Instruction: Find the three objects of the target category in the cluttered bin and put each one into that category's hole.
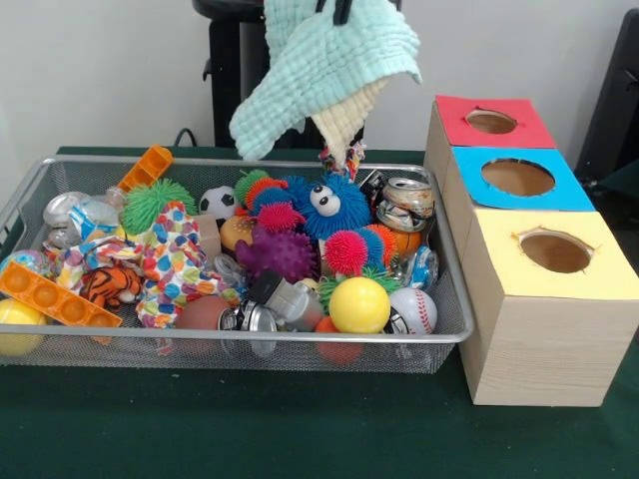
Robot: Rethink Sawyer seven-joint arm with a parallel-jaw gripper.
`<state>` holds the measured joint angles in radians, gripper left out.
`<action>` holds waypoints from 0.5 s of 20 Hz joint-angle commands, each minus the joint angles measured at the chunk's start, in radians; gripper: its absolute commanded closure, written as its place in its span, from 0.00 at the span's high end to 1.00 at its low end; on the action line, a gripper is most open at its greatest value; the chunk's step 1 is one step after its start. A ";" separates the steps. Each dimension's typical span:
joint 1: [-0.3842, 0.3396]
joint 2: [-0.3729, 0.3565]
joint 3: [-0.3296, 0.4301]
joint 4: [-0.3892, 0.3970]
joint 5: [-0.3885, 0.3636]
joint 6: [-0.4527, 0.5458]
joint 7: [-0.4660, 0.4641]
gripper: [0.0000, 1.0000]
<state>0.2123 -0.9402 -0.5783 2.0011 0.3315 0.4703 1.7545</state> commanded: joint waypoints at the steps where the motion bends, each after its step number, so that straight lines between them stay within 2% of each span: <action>1: -0.030 0.019 0.096 -0.022 0.019 0.001 0.195 0.00; 4: -0.056 0.038 0.105 -0.044 0.001 -0.023 0.165 0.00; 7: -0.121 0.073 0.127 -0.078 -0.034 -0.057 0.098 0.00; 10: -0.168 0.083 0.143 -0.095 -0.053 -0.076 0.069 0.00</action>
<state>0.1308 -0.9266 -0.5479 1.9888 0.3296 0.4610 1.7545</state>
